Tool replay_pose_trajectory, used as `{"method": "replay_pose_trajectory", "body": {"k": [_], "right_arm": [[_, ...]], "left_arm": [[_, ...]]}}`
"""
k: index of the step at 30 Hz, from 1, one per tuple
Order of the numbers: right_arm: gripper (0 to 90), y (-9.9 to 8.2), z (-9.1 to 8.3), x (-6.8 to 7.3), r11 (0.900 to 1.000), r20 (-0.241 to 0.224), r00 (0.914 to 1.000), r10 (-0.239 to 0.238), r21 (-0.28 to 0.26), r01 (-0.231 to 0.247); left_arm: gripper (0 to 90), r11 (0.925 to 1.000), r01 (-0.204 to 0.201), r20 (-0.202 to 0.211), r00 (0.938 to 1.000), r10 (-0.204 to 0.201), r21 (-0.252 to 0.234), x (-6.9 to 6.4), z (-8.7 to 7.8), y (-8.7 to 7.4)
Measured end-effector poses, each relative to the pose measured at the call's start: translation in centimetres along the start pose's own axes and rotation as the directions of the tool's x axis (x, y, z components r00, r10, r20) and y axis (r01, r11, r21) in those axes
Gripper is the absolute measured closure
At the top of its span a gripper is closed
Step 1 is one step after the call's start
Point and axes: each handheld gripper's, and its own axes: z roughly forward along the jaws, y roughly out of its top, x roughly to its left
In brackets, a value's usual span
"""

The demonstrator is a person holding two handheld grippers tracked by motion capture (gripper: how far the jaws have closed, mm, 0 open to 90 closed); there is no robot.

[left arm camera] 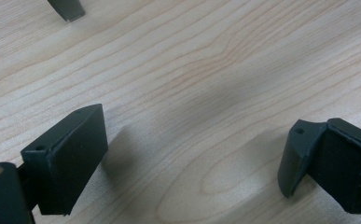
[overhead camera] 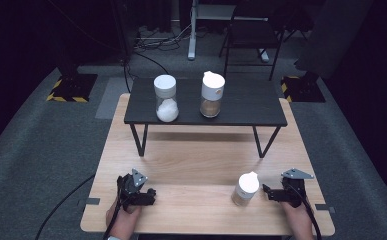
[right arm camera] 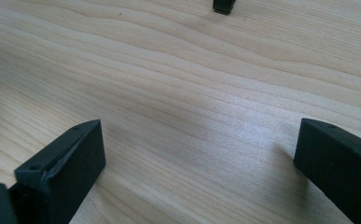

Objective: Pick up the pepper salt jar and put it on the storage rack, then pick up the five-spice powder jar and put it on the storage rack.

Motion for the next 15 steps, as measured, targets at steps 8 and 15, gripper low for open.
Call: {"method": "replay_pose_trajectory", "body": {"k": [8, 15], "right_arm": [[1.8, -0.03, -0.03, 0.0, 1.0, -0.001, 1.0, -0.002, 0.0, 0.002], [2.2, -0.18, -0.21, 0.15, 1.0, 0.002, 1.0, 0.006, 0.001, -0.006]], "left_arm": [[5.6, 1.0, 0.005, -0.002, 1.0, -0.005, 0.002, -0.04, 0.03, 0.06], [5.6, 1.0, 0.006, -0.003, 1.0, -0.006, 0.004, -0.05, 0.04, 0.12]]}}
